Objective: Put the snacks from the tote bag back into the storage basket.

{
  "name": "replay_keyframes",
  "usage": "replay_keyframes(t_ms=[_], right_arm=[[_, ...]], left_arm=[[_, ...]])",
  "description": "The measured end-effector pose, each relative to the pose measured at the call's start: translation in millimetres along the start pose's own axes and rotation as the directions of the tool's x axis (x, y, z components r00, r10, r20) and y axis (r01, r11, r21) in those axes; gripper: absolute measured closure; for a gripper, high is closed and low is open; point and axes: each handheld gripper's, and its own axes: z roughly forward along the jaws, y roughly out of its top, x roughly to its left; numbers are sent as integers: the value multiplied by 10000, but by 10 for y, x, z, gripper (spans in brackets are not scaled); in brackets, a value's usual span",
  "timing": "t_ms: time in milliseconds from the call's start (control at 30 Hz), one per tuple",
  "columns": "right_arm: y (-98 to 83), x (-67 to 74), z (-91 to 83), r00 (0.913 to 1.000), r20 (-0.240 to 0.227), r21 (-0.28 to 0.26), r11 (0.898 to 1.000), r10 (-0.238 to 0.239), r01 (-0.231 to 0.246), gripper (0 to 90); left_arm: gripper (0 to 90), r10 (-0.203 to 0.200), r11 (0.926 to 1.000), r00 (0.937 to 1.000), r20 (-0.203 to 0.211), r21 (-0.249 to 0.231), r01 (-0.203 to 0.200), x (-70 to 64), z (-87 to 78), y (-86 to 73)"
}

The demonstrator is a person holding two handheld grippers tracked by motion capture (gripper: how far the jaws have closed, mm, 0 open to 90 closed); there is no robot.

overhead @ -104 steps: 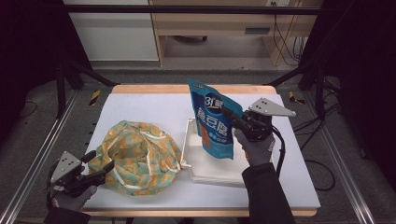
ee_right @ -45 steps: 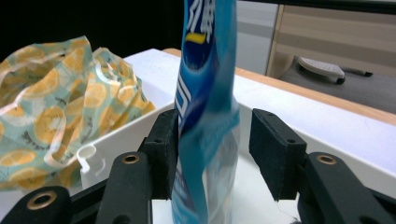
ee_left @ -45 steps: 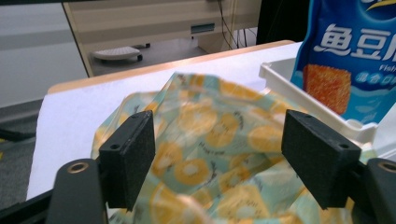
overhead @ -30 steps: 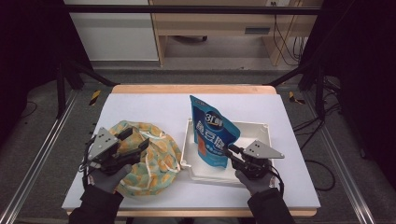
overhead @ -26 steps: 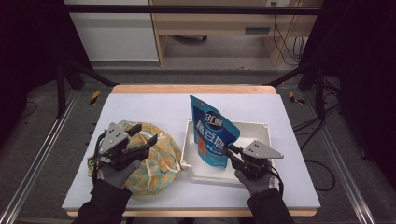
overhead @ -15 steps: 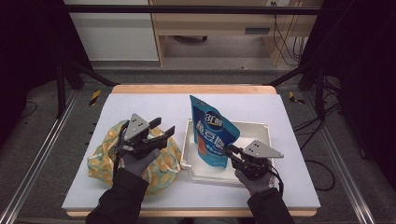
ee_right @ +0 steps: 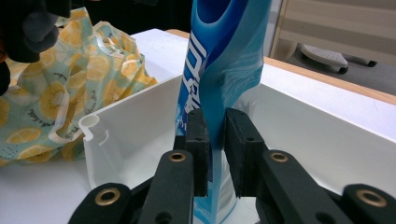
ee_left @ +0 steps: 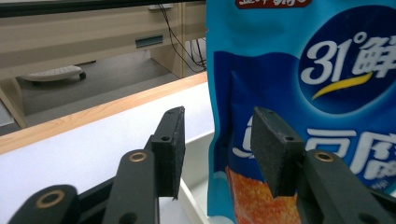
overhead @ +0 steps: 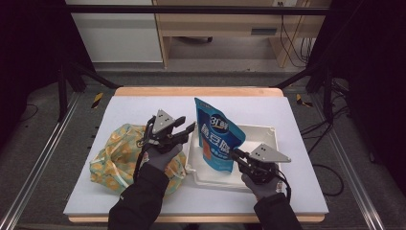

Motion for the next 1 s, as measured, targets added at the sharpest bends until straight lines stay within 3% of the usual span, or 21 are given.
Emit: replay_keyframes(t_ms=[200,367,433,633,833,1000], right_arm=[[5,19,-9,9998,122,47,9999,-160,160,809],[6,19,-18,9997,151,75,9998,-167,165,812],[7,18,-18,9998,141,85,9998,-167,166,814],[7,12,-20,9997,153,83,9997,-209,208,827],[5,15,-21,9995,189,77,9997,-253,252,846],[6,22,-22,9993,227,100,9996,-282,279,900]], left_arm=[[584,302,9995,9995,-81,48,-301,-39,153,58],[604,10,10000,9999,-102,-8,-11,-5,270,35],[611,81,10000,9999,-71,23,-81,-5,321,16],[615,-78,9999,9995,294,-141,82,2,390,-6],[599,-63,9998,9980,627,210,49,23,416,-42],[675,-52,9997,9973,734,248,34,34,447,-61]])
